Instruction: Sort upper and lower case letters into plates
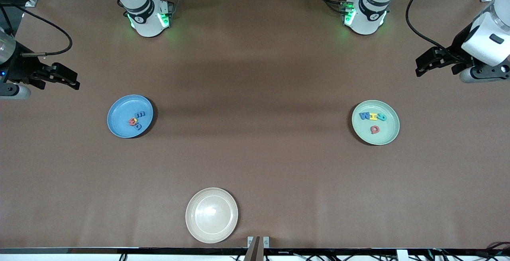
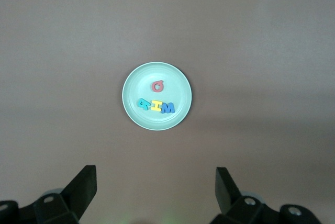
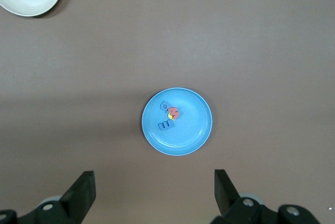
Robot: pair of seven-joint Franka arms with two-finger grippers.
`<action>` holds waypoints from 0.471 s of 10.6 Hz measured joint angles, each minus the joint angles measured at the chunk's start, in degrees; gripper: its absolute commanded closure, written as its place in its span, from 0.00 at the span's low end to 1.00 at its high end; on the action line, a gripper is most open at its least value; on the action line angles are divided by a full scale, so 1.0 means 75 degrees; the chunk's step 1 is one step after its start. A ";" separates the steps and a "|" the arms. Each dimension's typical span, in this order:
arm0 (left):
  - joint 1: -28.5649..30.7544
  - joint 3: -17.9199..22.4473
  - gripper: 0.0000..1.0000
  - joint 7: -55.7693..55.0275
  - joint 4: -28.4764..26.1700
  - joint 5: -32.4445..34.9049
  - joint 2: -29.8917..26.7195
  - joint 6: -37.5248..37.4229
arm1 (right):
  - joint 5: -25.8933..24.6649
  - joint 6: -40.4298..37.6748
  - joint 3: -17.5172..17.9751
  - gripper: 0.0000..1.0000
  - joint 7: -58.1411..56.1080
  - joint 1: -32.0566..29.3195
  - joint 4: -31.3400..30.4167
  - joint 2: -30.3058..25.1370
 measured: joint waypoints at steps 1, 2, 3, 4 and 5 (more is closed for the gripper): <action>0.0000 0.0000 0.00 0.0000 0.0008 0.0000 0.0000 0.0006 | 0.0000 0.0078 -0.0010 0.00 0.0002 0.0000 -0.0015 0.0001; 0.0000 0.0002 0.00 0.0000 0.0028 0.0000 0.0000 0.0007 | 0.0000 0.0125 -0.0011 0.00 0.0003 0.0000 -0.0030 0.0001; 0.0000 0.0004 0.00 0.0000 0.0040 0.0000 0.0000 0.0007 | 0.0000 0.0131 -0.0012 0.00 0.0004 0.0000 -0.0035 0.0001; 0.0000 0.0004 0.00 0.0000 0.0043 0.0000 0.0000 0.0007 | 0.0000 0.0131 -0.0014 0.00 0.0004 0.0000 -0.0034 -0.0002; 0.0000 0.0005 0.00 0.0000 0.0043 0.0000 0.0000 0.0007 | 0.0000 0.0130 -0.0016 0.00 0.0005 0.0000 -0.0034 -0.0005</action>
